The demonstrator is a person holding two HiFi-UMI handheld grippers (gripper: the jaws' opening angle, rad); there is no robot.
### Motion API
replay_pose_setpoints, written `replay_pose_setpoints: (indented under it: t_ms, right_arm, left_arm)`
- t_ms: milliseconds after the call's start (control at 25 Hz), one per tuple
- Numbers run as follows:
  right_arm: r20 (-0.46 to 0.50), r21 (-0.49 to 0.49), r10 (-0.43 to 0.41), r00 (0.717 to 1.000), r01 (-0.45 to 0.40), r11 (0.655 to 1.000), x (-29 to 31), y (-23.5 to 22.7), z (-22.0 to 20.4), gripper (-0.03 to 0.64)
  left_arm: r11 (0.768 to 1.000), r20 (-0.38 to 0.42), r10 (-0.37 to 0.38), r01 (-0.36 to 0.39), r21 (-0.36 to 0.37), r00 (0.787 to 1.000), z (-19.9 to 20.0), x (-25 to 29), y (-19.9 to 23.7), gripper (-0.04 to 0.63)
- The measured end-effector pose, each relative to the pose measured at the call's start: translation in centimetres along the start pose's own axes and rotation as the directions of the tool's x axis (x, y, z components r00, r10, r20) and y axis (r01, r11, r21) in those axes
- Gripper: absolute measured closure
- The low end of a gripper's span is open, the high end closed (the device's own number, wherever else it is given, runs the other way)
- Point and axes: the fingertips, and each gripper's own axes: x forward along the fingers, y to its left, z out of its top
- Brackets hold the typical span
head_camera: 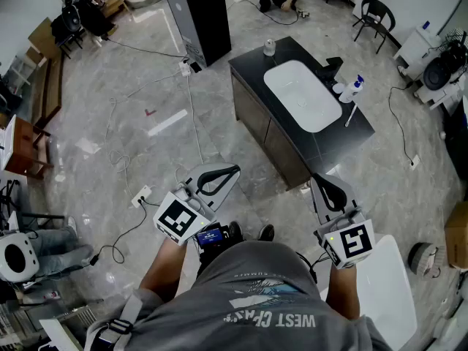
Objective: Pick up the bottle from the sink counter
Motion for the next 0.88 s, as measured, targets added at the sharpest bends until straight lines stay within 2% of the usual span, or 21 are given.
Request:
replay_pose_setpoints:
  t_ms: [440, 680, 880]
  right_arm:
    - [-0.007, 0.006, -0.027, 1.000, 0.027, 1.000, 2.0, 0.6, 0.5, 0.615]
    - [0.020, 0.057, -0.025, 1.000, 0.023, 0.998, 1.6, 0.4, 0.5, 0.615]
    - [0.025, 0.072, -0.048, 0.999, 0.046, 0.996, 4.4, 1.4, 1.1, 0.614]
  left_arm:
    - [1.000, 0.009, -0.015, 0.015, 0.009, 1.000, -0.3, -0.9, 2.3, 0.591]
    - [1.000, 0.001, -0.024, 0.024, 0.013, 1.000, 0.0, -0.9, 2.0, 0.591]
    - [0.999, 0.008, -0.043, 0.043, 0.012, 0.999, -0.8, -2.5, 4.6, 0.591]
